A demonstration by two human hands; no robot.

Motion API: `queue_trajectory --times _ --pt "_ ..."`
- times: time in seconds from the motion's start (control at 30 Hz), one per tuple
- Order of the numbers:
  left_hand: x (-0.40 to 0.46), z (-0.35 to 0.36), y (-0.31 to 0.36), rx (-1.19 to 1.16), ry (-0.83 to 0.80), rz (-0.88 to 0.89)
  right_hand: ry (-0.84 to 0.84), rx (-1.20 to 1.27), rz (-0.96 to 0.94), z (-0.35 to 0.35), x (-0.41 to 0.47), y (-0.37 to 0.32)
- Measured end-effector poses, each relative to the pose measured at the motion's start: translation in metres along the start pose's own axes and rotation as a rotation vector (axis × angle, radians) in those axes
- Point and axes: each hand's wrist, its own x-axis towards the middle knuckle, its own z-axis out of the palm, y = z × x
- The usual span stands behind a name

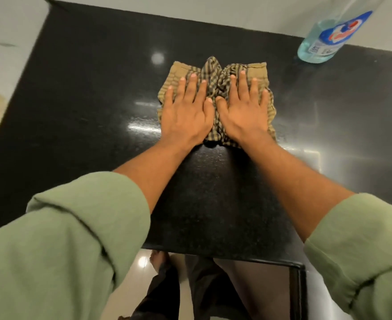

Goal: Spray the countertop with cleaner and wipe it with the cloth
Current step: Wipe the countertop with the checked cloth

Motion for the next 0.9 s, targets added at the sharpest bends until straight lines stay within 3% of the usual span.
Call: queue_trajectory --times 0.2,0.3,0.4,0.63,0.9 --pt "-0.053 -0.021 -0.117 0.059 0.001 -0.242 -0.05 -0.012 -0.313 0.022 -0.006 -0.122" --pt "-0.099 -0.022 -0.129 0.075 -0.004 -0.305 -0.077 -0.02 -0.461 0.03 -0.034 -0.145" --pt "-0.132 -0.015 -0.107 0.087 -0.025 -0.272 -0.08 0.013 -0.532 0.036 -0.069 -0.123" --pt "-0.103 -0.004 -0.055 0.146 -0.072 -0.026 -0.054 -0.02 -0.393 0.025 -0.085 -0.044" --pt "-0.029 -0.005 -0.059 0.115 0.004 -0.059 -0.04 0.027 -0.279 0.018 -0.004 -0.056"
